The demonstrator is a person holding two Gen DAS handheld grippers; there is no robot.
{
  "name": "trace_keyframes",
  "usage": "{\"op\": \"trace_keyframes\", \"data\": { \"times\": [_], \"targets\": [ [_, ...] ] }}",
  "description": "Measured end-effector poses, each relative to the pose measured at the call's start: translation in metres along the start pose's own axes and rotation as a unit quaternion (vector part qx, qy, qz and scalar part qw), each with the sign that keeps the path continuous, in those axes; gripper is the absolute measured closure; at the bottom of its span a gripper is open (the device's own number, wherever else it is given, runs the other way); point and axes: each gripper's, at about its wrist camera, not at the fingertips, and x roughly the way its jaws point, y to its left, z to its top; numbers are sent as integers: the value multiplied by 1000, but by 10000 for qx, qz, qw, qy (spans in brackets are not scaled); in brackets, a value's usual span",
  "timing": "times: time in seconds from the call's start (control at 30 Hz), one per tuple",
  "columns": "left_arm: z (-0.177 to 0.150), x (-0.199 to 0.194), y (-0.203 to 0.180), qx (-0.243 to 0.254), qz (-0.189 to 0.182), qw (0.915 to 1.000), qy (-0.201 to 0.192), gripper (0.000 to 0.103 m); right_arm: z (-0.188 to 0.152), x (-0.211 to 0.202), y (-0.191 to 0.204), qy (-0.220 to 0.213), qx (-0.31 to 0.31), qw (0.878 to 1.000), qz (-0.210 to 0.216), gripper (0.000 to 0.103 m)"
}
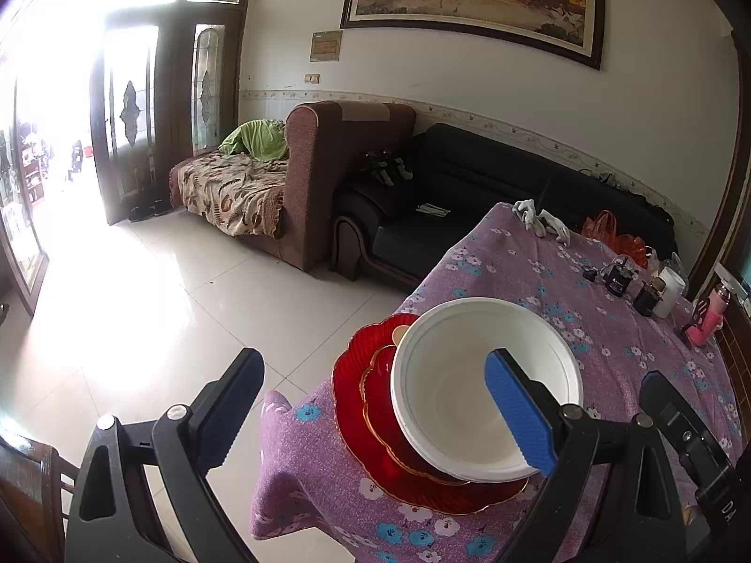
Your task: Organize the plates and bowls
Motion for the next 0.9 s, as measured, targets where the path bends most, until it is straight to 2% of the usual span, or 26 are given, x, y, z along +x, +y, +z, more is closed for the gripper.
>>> {"op": "trace_keyframes", "data": {
  "times": [0.9],
  "targets": [
    [-3, 6, 1, 4, 36, 9999, 118, 7, -4, 1, -3, 14, 46, 10000, 11, 42]
  ]
}}
